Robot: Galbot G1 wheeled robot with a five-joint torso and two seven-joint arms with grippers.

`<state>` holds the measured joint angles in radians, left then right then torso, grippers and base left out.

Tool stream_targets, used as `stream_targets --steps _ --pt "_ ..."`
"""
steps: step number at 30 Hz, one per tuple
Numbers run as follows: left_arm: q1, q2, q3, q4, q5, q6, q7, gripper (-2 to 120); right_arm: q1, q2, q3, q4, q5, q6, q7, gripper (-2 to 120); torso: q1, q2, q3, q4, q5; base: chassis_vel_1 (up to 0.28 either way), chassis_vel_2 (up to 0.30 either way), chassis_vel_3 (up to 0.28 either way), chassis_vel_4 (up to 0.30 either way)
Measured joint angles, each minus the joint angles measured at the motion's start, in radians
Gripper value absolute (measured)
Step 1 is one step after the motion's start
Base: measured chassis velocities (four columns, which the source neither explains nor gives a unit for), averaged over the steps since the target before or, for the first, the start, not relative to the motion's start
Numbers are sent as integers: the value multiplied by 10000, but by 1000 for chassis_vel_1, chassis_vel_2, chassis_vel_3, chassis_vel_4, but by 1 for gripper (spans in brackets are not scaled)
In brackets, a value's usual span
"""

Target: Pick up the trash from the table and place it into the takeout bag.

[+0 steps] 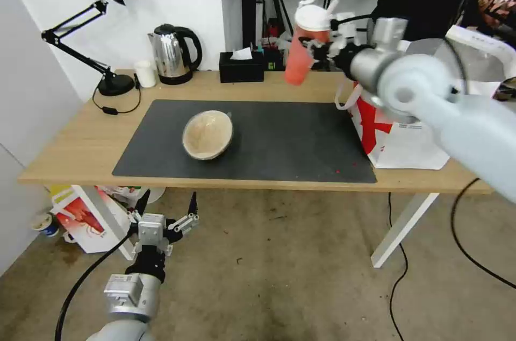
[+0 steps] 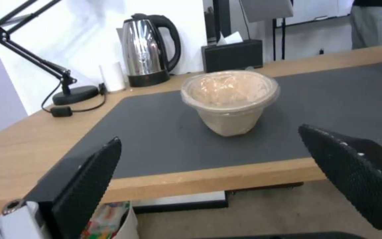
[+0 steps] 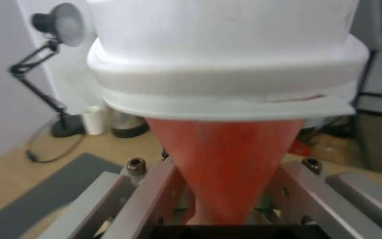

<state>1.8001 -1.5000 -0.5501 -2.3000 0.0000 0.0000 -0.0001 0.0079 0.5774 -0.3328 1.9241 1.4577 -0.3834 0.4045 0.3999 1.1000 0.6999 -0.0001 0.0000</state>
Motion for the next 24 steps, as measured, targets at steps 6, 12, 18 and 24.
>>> stream_targets --steps 6,12,18,24 --pt "1 0 1 0 0 0 1 100 160 -1087 682 -88 299 -233 76 7 0 0 0 0 2 0 0 0 0" --pt "0 0 1 0 0 0 1 100 177 -1468 943 -363 462 -275 68 7 0 0 1 0 4 0 0 0 0" --pt "1 0 1 0 0 0 0 100 222 -1884 1248 -701 522 -443 43 7 0 0 0 0 1 0 0 0 0" --pt "0 0 1 0 0 0 1 100 322 -1998 1291 -1334 408 -601 -7 7 0 0 2 1 1 0 0 0 0"
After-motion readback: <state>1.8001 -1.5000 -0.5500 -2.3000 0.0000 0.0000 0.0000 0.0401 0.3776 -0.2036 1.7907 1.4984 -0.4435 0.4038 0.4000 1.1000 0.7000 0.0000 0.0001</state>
